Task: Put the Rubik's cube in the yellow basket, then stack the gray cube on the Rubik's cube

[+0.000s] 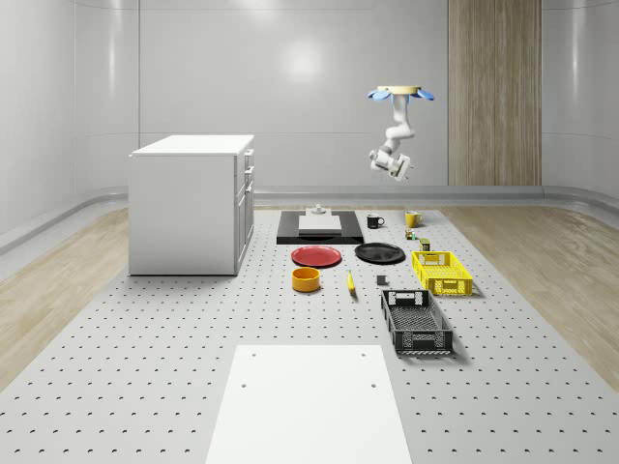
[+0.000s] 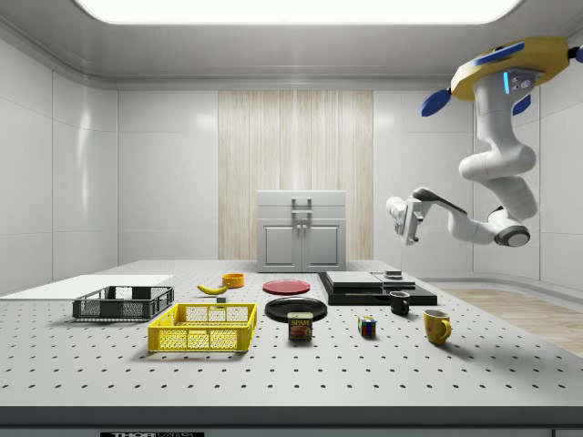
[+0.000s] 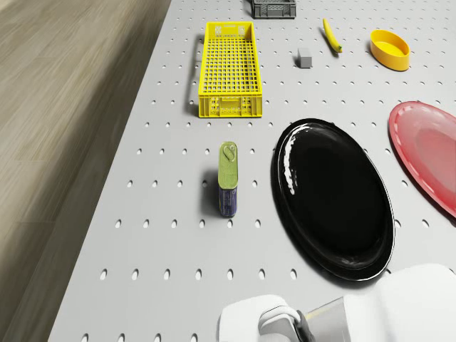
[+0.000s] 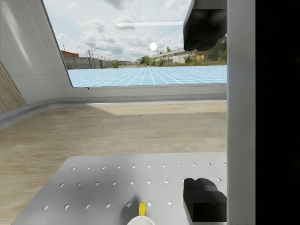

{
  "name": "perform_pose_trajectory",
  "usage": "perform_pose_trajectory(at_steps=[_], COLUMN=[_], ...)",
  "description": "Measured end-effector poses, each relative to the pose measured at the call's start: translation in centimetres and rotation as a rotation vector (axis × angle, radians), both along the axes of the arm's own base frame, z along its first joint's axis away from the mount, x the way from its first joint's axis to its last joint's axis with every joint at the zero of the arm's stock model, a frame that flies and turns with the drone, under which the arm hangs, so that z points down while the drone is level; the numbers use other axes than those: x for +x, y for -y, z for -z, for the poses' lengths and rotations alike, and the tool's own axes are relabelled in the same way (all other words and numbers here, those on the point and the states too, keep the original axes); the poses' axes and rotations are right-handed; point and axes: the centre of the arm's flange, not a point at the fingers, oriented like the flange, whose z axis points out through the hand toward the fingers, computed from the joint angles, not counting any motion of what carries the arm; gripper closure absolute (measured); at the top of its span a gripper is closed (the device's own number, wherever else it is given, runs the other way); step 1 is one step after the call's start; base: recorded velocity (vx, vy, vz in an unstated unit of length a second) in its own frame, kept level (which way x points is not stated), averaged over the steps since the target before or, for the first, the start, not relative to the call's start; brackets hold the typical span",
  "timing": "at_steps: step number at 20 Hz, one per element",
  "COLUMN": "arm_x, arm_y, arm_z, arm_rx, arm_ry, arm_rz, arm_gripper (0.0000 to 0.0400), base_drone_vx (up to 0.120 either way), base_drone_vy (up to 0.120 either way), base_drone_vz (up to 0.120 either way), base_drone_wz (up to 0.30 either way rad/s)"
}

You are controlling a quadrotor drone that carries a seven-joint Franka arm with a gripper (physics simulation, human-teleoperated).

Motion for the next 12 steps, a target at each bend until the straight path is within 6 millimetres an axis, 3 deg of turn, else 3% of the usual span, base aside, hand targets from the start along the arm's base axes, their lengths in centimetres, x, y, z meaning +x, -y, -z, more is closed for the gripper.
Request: perform_pose_trajectory(at_steps=[5, 12], arm_x=[0.1, 0.1], arm_y=[4.0, 6.7], arm_z=[3.1, 3.9], arm_rx=[-0.522, -0.807], arm_ry=[-0.003, -0.008], arm_rz=[0.018, 0.025], arm_gripper=[0.0, 0.0], base_drone_vx=[0.12, 0.12], base_drone_vy=[0.0, 0.0], base_drone_vz=[-0.12, -0.12], base_drone_wz=[0.0, 0.0])
